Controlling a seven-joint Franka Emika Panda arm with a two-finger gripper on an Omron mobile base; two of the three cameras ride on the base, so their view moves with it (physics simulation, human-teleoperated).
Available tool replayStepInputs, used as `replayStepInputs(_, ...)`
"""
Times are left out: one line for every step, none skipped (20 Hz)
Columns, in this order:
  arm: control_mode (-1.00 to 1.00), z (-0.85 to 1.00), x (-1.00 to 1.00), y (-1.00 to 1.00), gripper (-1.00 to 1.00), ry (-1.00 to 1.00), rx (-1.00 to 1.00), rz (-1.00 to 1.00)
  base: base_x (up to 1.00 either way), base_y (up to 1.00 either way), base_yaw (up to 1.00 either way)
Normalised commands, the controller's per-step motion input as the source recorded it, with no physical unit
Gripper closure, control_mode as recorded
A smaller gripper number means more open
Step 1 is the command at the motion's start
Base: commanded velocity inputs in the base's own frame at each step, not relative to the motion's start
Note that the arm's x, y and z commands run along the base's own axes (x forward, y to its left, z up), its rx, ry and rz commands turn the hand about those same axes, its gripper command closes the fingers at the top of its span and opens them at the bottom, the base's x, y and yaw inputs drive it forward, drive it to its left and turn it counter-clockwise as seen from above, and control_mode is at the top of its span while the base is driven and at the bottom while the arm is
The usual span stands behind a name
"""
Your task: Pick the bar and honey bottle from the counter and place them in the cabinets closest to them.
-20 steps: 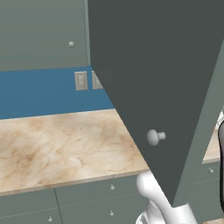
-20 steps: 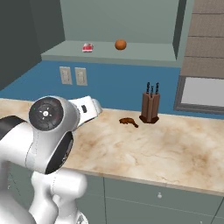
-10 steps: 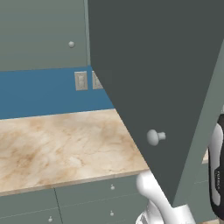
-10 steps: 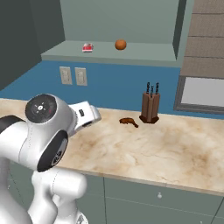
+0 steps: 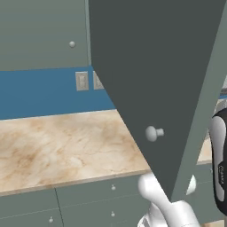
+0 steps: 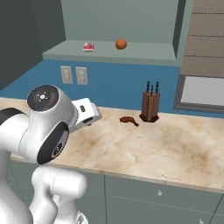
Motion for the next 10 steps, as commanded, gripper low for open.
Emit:
replayStepInputs(1.0, 0.0, 0.0, 0.0, -1.0, 0.0, 0.0, 0.0, -0.47, -0.18, 0.0)
replayStepInputs(1.0, 0.0, 0.0, 0.0, -1.0, 0.0, 0.0, 0.0, -0.47, -0.19, 0.0)
replayStepInputs(1.0, 0.0, 0.0, 0.0, -1.0, 0.0, 0.0, 0.0, -0.5, -0.2, 0.0)
replayStepInputs(1.0, 0.0, 0.0, 0.0, -1.0, 0.0, 0.0, 0.0, -0.51, -0.21, 0.0)
replayStepInputs(1.0, 0.0, 0.0, 0.0, -1.0, 0.0, 0.0, 0.0, -0.51, -0.21, 0.0)
replayStepInputs(1.0, 0.0, 0.0, 0.0, -1.0, 0.0, 0.0, 0.0, -0.45, -0.17, 0.0)
replayStepInputs(1.0, 0.0, 0.0, 0.0, -1.0, 0.0, 0.0, 0.0, -0.43, -0.16, 0.0)
replayStepInputs(1.0, 0.0, 0.0, 0.0, -1.0, 0.0, 0.0, 0.0, -0.38, -0.13, 0.0)
replayStepInputs(1.0, 0.0, 0.0, 0.0, -1.0, 0.0, 0.0, 0.0, -0.39, -0.1, 0.01)
replayStepInputs(1.0, 0.0, 0.0, 0.0, -1.0, 0.0, 0.0, 0.0, -0.39, -0.09, 0.01)
